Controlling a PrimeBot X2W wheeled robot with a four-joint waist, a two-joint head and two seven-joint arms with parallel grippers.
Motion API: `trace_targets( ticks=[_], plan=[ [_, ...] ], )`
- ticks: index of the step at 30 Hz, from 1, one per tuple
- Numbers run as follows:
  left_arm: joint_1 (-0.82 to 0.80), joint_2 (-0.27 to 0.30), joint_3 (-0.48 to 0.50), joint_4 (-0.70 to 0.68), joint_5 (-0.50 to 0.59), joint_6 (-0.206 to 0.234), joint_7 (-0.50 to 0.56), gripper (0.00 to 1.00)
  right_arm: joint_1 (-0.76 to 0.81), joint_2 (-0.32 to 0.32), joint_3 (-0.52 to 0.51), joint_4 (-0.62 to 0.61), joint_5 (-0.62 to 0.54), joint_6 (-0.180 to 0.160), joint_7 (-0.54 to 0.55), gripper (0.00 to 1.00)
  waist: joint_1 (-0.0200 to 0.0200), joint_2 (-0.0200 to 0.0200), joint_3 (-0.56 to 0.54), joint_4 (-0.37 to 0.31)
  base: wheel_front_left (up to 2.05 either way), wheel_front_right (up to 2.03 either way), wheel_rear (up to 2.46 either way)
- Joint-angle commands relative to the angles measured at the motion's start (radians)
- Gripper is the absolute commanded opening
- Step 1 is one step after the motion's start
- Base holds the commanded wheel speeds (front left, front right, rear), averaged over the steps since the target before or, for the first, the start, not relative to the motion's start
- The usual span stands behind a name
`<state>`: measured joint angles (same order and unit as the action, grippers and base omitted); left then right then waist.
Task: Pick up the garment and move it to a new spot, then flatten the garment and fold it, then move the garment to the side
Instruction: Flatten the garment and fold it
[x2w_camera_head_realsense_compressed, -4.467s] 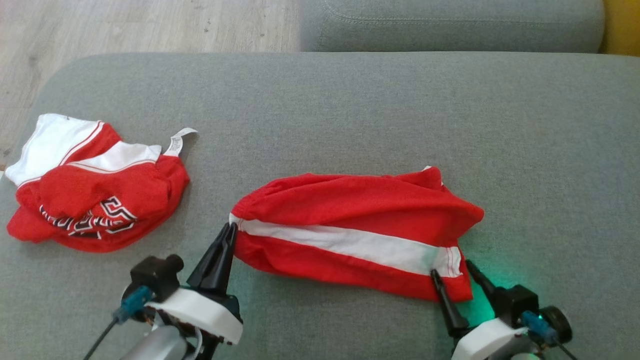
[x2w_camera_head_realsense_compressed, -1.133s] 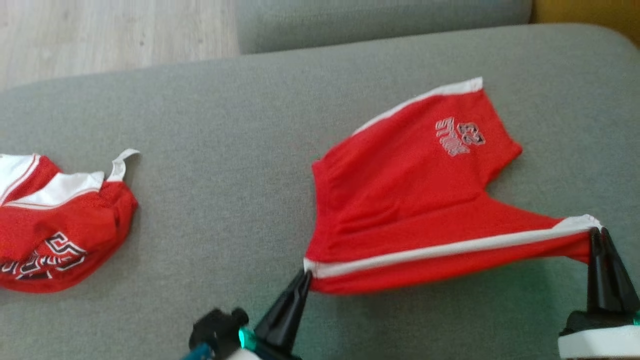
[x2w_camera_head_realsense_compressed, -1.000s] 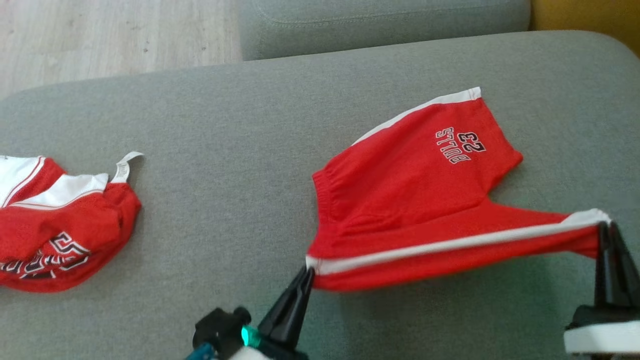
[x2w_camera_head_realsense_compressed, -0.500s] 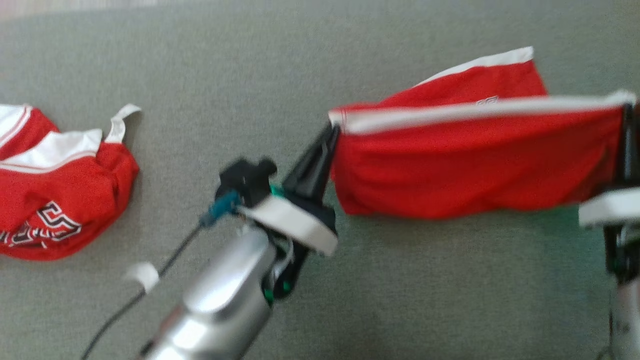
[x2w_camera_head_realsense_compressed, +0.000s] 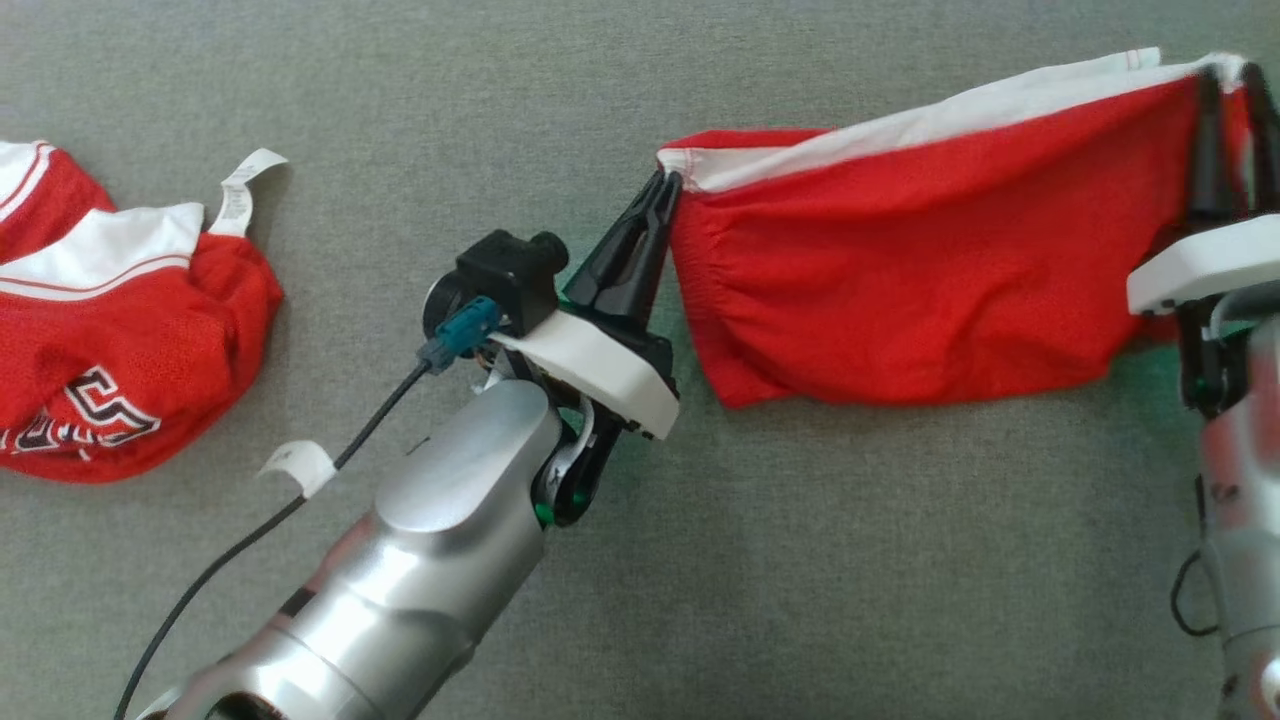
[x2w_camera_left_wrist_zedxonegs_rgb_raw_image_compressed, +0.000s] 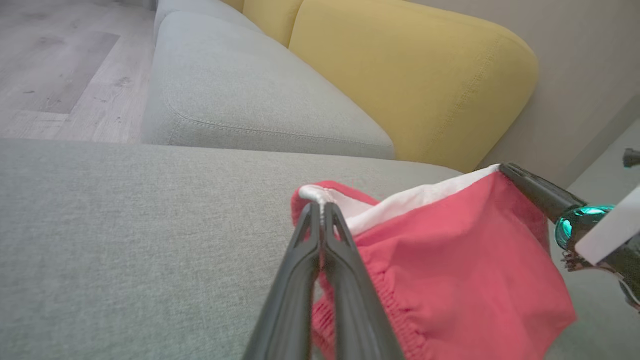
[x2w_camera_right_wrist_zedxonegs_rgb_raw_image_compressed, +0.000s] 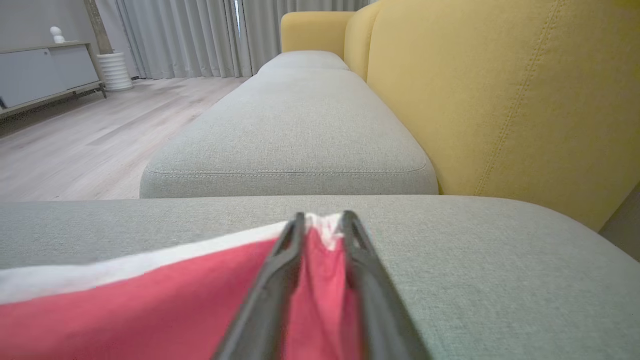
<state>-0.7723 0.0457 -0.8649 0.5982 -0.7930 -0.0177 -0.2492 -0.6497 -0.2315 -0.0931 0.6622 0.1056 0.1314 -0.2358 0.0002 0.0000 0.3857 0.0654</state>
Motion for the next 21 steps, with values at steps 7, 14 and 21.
trace_targets(
  ticks=[7, 14, 21],
  plan=[
    [0.080, 0.005, 0.114, -0.163, 0.146, 0.029, -0.012, 1.00, 0.102, -0.001, 0.046, -0.077, 0.019, -0.001, -0.025, 1.00, -0.0002, 0.0000, -0.044, 0.008, 0.00, 0.00, 0.00],
    [0.284, 0.005, 0.238, -0.315, 0.322, 0.105, -0.012, 1.00, 0.290, 0.019, 0.049, -0.142, 0.058, -0.001, -0.026, 1.00, -0.0002, 0.0000, -0.113, 0.004, 0.00, 0.00, 0.00],
    [0.497, 0.005, 0.324, -0.508, 0.521, 0.167, -0.012, 1.00, 0.321, 0.004, -0.057, -0.130, 0.111, -0.001, 0.012, 1.00, -0.0002, 0.0000, -0.136, 0.049, 0.00, 0.00, 0.00]
  ],
)
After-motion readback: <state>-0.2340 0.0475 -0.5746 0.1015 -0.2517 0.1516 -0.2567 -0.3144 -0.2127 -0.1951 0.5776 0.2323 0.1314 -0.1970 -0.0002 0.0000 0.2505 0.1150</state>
